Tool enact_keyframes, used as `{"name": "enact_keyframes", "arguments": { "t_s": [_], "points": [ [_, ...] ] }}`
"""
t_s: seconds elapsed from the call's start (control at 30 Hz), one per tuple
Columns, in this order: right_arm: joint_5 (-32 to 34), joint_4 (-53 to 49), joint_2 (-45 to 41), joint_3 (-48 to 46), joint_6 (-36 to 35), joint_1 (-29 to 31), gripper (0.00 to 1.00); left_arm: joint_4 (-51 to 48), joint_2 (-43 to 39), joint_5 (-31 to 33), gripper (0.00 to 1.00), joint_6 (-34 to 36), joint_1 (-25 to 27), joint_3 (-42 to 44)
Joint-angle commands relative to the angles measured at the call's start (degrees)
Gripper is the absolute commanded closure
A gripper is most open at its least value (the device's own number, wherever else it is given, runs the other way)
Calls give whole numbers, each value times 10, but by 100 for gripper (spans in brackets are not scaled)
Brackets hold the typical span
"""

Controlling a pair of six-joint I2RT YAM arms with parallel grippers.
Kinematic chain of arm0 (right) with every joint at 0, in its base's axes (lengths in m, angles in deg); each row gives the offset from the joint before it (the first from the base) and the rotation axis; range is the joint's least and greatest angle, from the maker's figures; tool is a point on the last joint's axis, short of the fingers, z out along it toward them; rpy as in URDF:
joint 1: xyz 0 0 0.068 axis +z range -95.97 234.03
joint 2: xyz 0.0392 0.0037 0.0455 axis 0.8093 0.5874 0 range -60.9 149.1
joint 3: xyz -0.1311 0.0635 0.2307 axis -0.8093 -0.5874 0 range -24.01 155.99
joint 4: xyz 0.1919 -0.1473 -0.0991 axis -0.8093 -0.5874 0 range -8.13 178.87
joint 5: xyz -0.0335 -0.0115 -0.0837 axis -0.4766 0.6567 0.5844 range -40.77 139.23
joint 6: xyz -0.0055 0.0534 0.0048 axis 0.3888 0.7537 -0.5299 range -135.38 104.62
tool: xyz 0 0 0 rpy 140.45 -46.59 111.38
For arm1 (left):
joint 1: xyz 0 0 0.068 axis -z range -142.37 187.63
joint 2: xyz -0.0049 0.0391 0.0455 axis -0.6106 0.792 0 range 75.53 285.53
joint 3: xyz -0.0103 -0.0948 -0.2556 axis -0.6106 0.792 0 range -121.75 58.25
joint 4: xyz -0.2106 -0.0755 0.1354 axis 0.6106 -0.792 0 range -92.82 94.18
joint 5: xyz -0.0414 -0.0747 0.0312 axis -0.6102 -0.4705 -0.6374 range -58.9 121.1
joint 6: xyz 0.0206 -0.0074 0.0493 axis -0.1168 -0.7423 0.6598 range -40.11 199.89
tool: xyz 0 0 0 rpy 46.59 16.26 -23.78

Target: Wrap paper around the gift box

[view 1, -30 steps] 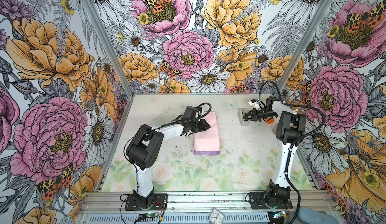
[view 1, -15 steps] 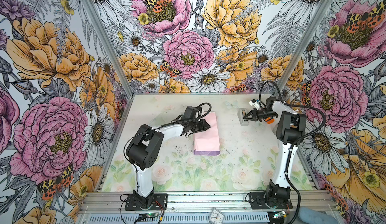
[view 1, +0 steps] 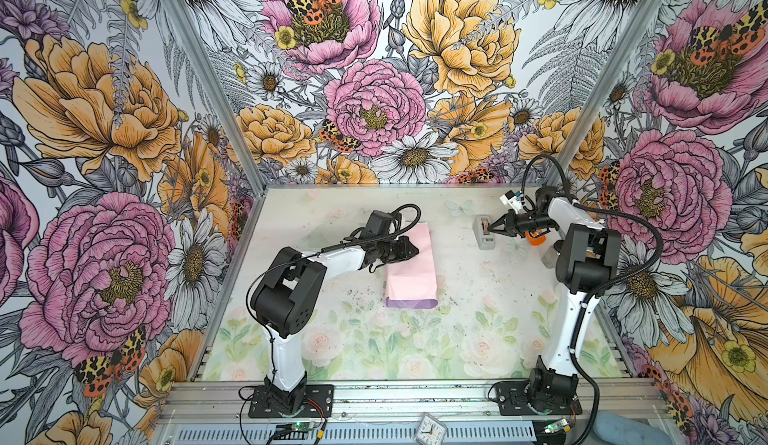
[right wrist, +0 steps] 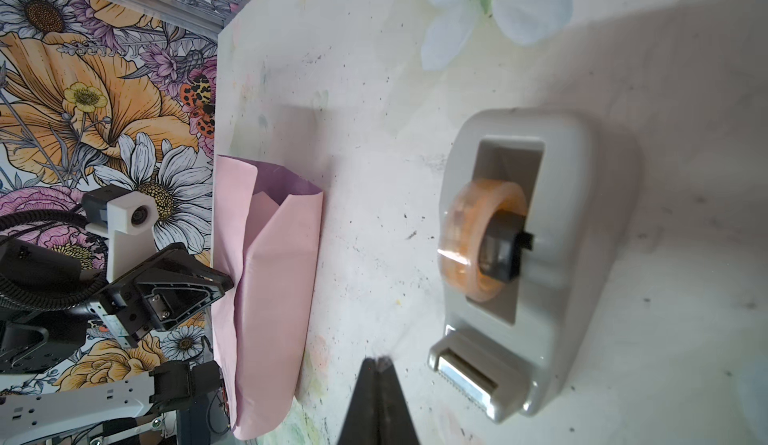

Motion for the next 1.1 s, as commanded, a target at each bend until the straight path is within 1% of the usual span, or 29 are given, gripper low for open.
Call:
{"name": "enact_keyframes", "arguments": {
  "t_s": [0.0,0.23,0.43,0.7,1.07],
  "points": [
    [14,12,-41,-18,29,0,100,-52,17,24,83,1,10,7],
    [43,65,-106,-108,77,0,100,-52,19,22,84,0,10,4],
    [51,129,-157,-202,125,0,100,-53,19,20,84,1,11,5],
    [52,205,-202,-299,172,0,100,-52,16,21,84,2,15,5],
    [55,298,-248,-395,229,0,100,-49,12,20,84,3,21,11]
  ]
}}
